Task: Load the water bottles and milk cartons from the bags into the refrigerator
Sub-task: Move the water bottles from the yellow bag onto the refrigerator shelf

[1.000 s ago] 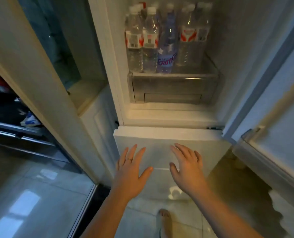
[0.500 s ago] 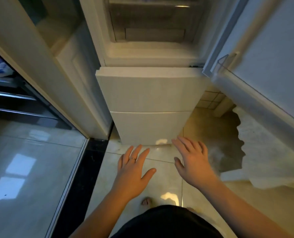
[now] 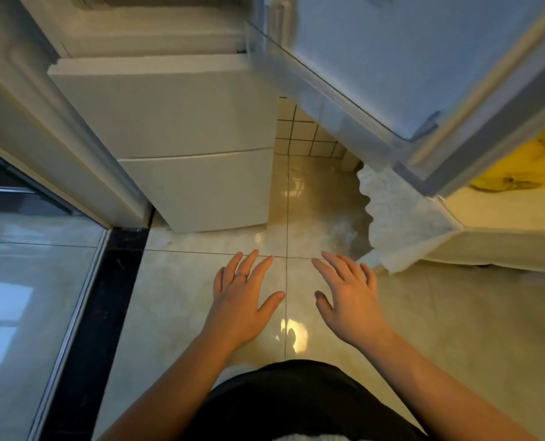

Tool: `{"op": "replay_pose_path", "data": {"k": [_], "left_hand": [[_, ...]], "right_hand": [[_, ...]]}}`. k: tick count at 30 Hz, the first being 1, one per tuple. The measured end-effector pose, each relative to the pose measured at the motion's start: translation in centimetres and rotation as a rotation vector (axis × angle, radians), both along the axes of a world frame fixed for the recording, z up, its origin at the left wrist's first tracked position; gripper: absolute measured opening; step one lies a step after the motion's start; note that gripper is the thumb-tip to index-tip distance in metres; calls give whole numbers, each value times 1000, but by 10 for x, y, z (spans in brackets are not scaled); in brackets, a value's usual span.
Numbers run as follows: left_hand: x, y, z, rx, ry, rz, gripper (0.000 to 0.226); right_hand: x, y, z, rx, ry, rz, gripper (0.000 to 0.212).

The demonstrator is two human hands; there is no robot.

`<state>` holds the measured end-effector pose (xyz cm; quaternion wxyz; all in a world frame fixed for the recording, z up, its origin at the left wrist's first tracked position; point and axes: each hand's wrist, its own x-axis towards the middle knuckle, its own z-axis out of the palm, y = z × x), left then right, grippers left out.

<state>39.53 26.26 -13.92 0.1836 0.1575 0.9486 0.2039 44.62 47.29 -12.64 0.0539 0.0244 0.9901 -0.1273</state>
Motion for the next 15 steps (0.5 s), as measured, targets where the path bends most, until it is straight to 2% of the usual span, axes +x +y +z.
{"op": "replay_pose_path", "data": {"k": [7, 15], "left_hand": [[80, 121, 1, 13, 7, -17, 67], [108, 233, 17, 6, 38, -229, 67]], "right_hand": [[90, 111, -4, -42, -3, -86, 58], [150, 208, 6, -82, -25, -264, 58]]}}
